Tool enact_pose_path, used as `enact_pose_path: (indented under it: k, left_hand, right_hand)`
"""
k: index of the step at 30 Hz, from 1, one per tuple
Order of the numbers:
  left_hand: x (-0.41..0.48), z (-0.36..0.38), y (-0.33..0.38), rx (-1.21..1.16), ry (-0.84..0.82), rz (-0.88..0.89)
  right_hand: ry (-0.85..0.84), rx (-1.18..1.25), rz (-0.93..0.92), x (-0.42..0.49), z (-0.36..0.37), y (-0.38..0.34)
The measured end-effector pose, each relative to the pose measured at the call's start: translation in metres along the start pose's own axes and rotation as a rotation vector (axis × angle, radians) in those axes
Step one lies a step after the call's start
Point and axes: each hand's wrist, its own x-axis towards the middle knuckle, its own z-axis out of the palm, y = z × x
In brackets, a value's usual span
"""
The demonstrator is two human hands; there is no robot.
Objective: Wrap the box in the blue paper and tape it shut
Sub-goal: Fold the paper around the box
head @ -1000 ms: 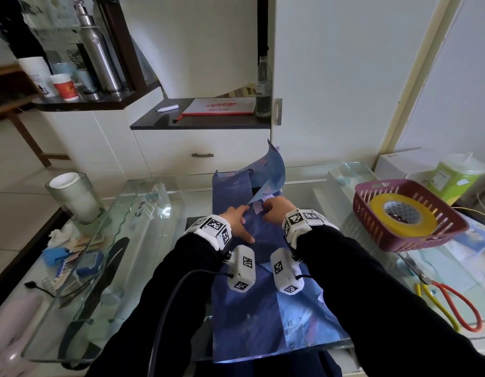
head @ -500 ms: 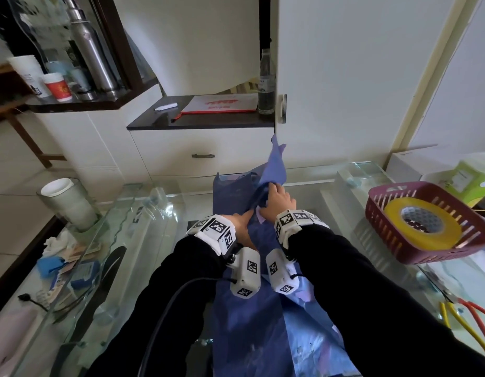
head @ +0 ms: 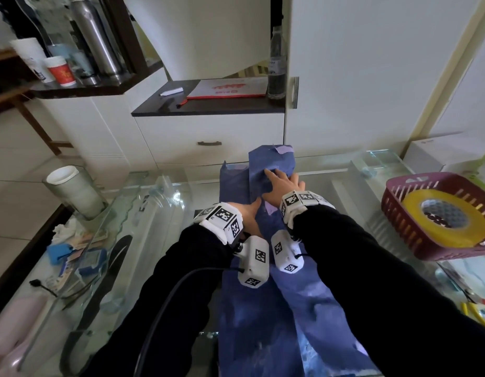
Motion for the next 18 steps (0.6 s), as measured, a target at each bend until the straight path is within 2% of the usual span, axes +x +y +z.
enact_pose_path:
  k: [4, 8, 12, 15, 18]
  left_hand:
    - [-0.002, -0.005, 0.0, -0.016, -0.041, -0.022]
    - [-0.012, -0.007, -0.006, -0.094, -0.126, -0.078]
    - [-0.028, -0.013, -0.01, -0.191, -0.211, -0.082]
    - [-0.031, -0.011, -0.02, -0.223, -0.136, -0.078]
    - [-0.035, 0.0, -0.023, -0.375, -0.068, -0.097]
  right_hand:
    - [0.039, -0.026, 0.016, -0.004, 0.003, 0.005]
    - [-0.053, 0.099, 0.045, -0.011, 0.013, 0.005]
    - [-0.137, 0.063, 0.021, -0.021, 0.021, 0.002]
    - [-0.176, -0.001, -0.021, -0.031, 0.024, -0.005]
    - [-0.181, -0.068, -0.058, -0.051, 0.028, -0.011]
